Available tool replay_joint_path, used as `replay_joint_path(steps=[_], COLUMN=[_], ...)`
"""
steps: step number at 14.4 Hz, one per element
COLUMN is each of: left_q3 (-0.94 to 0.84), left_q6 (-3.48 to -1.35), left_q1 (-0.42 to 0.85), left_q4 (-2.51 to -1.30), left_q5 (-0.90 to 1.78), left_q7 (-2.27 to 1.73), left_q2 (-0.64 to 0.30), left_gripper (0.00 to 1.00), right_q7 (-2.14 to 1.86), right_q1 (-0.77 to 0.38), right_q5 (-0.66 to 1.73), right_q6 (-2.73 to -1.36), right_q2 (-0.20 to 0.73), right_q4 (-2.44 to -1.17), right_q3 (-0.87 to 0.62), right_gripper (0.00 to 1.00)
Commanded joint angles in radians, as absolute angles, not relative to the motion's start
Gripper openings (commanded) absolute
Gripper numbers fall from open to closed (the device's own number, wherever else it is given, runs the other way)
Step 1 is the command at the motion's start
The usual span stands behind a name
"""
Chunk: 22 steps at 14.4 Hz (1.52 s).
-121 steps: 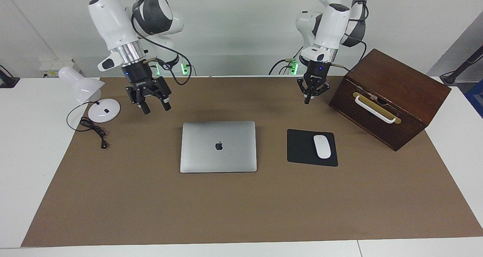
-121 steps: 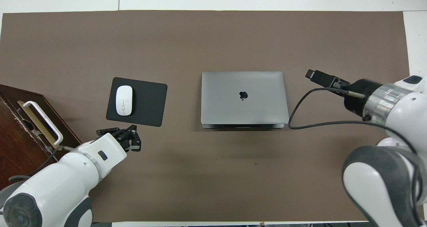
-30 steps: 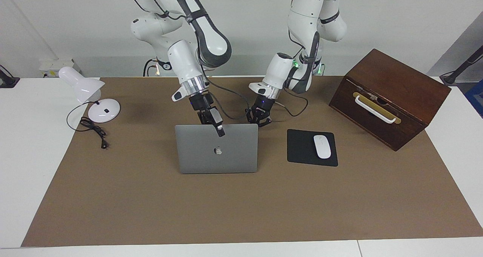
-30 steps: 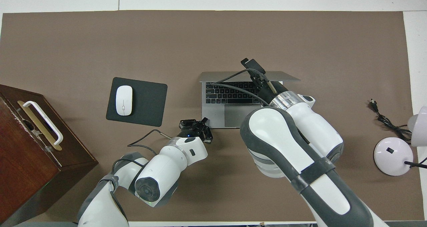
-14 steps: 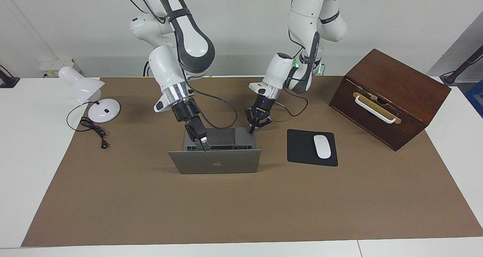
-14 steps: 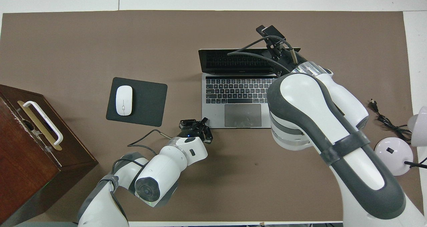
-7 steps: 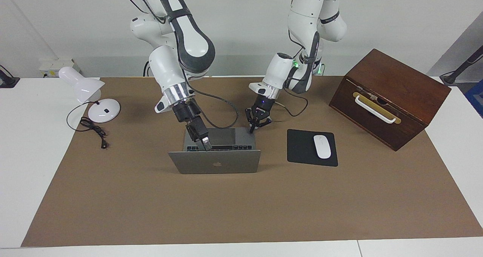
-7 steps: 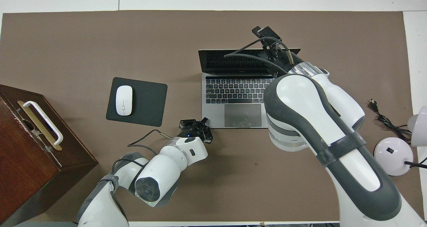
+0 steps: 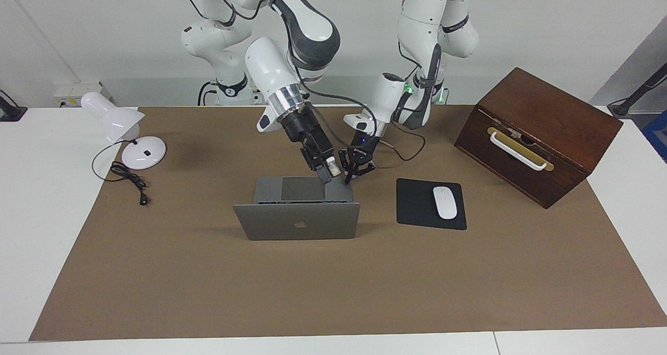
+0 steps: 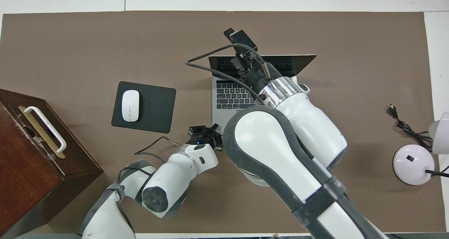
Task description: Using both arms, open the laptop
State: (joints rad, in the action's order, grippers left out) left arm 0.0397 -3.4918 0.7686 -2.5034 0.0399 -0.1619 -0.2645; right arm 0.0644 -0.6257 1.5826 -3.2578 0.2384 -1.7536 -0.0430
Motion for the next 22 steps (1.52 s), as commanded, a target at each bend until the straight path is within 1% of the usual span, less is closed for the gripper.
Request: replay_joint_path(steps=[1,4,9,12,15,18,22], left_q3=[0.052,0.052,0.052,0.054,0.055,0.061,0.066], left_q6=[-3.504,-3.504,-3.481,-3.325,-3.132,-2.979,-2.901], left_q1=[0.799,0.799,0.798,0.787,0.776,0.77,0.746], left_q4=[-2.477,-2.479,-2.479,-2.47,-2.41,-2.338,-2.307], left_q5=[0.054,0.054,0.054,0.054,0.054,0.054,0.054], left_q7=[-0.219,-0.259,-0.314,-0.31,-0.31,-0.314,-0.318], left_q2=[-0.296,-0.259,-0.224,-0.143,-0.083,-0.049,-0.02], left_gripper=[0.0,0.0,0.0,0.0,0.0,0.0,0.0], right_q7=[0.063,0.008,0.008,0.006,0.008,0.014,0.014], right_q1=[-0.606,-0.571,-0.467,-0.398,-0.309,-0.235,-0.157], right_q5=[1.577,1.519,1.332,1.202,1.05,0.925,0.8], right_q6=[-3.251,-3.218,-3.077,-2.99,-2.867,-2.749,-2.608], right_q2=[0.213,0.206,0.18,0.164,0.146,0.13,0.114], right_q4=[-1.752,-1.752,-1.747,-1.747,-1.744,-1.732,-1.703], right_q3=[-0.04,-0.037,-0.029,-0.028,-0.026,-0.026,-0.025], right_gripper=[1.0,1.0,1.0,1.0,1.0,1.0,1.0])
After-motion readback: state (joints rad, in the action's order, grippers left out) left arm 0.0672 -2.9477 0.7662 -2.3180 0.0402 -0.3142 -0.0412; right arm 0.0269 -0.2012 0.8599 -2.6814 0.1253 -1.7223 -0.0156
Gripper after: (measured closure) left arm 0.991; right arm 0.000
